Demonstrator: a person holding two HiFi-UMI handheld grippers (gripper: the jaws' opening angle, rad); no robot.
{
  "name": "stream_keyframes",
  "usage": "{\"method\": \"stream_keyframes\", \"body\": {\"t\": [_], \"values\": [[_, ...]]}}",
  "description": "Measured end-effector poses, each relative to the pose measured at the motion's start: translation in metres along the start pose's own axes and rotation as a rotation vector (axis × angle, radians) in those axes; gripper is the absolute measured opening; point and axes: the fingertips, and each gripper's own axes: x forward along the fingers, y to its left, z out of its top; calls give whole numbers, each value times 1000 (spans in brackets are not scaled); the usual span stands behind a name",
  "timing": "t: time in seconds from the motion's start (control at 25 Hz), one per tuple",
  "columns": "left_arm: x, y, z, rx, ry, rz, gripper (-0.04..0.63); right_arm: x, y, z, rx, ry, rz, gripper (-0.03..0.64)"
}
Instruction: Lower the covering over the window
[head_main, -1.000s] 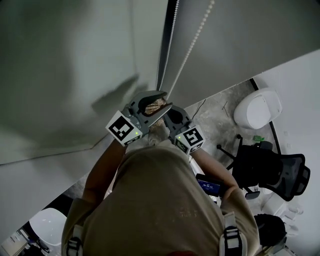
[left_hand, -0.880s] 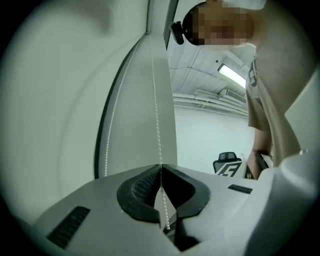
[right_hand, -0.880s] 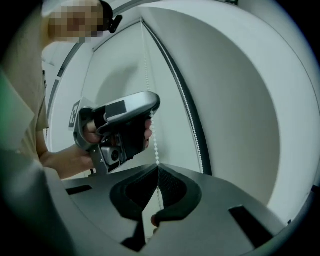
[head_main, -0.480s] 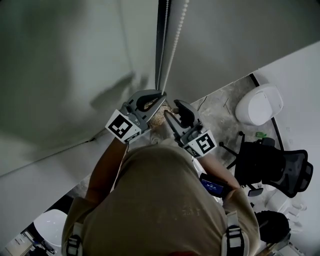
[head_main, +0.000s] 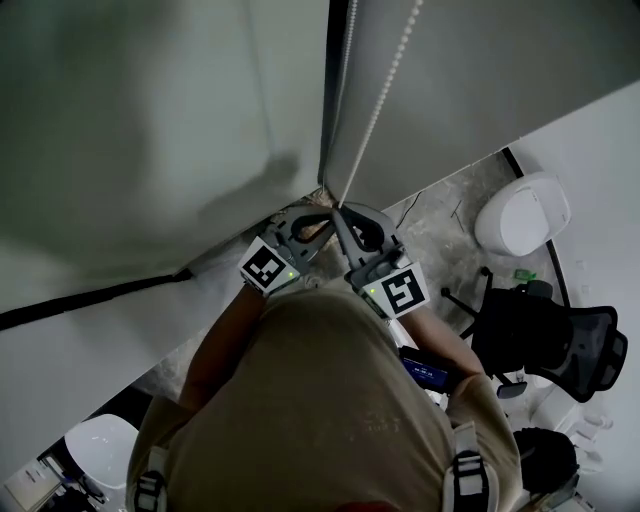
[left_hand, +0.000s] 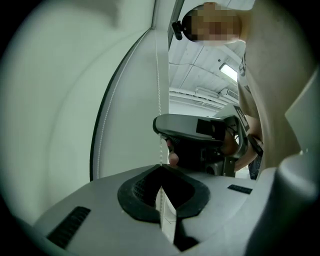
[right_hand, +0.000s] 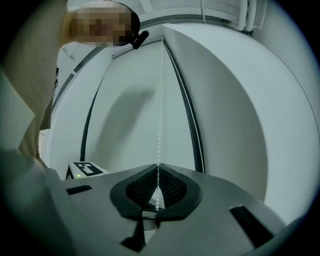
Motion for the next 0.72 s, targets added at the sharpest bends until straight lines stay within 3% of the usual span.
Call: {"method": "stream_keyframes", "body": {"t": [0.16, 0.2, 0.28, 0.4, 0.6, 0.72], "values": [[-17, -7, -4, -61, -8, -63, 36, 4, 0, 0, 28, -7, 4, 9], [-23, -8, -8, -86, -10, -90, 154, 3, -2, 1, 30, -20, -1, 9], [-38, -3, -14, -132, -32, -107, 209, -1, -9, -3, 22, -44, -12, 9], [-49, 17, 12, -143, -122, -73, 210, -3, -14, -37, 27, 14, 7, 9], [-24, 4, 96, -10, -169, -140, 210, -2, -3, -76, 88, 122, 31, 9], [-10, 0, 108, 47, -158, -141, 126, -1, -6, -75, 106, 122, 30, 9]]}}
